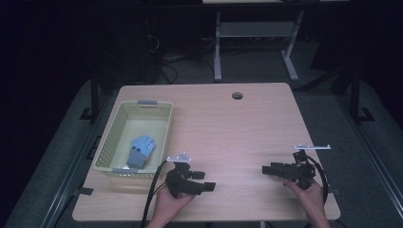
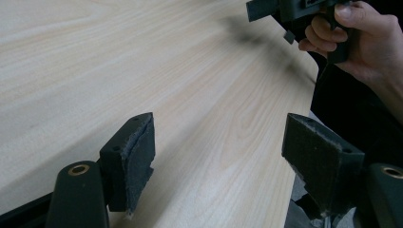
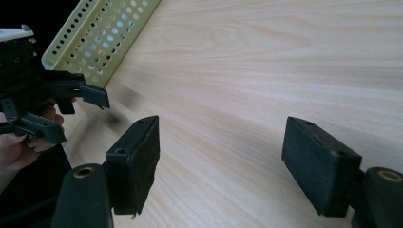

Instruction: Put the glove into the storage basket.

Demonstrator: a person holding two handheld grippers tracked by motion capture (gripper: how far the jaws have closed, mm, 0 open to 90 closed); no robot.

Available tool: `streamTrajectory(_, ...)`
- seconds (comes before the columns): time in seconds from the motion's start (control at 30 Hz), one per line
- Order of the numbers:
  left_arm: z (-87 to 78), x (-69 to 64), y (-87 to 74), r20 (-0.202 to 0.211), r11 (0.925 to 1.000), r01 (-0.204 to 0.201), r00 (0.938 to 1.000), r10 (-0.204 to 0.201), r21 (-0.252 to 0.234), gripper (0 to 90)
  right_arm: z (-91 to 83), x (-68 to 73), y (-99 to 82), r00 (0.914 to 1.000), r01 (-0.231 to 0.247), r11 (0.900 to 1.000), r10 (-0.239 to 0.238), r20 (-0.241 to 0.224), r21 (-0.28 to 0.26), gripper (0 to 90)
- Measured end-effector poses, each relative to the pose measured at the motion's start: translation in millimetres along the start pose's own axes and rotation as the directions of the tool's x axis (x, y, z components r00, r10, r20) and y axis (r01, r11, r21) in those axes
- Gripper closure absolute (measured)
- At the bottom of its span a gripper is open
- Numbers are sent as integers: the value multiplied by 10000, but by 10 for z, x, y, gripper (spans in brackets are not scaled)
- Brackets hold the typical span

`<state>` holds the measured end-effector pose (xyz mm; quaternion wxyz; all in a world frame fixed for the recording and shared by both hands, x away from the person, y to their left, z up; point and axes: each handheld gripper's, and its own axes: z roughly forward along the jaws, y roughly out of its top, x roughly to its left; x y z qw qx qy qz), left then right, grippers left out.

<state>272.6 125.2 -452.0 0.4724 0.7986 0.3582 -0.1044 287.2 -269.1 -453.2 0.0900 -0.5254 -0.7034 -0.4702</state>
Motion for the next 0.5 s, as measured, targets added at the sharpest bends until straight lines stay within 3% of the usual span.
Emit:
streamTrajectory(0.3,3,-111,-109,185,9994,-324,9993,325,-90,263,72,112,-92,9984,502,9984,-495,-282,247,278)
streamTrajectory(0.5,-19,-132,-129,399,9985,-491,9979,500,-244,263,81,170,-82,9938,1015,9948,-1012,-467,39,270)
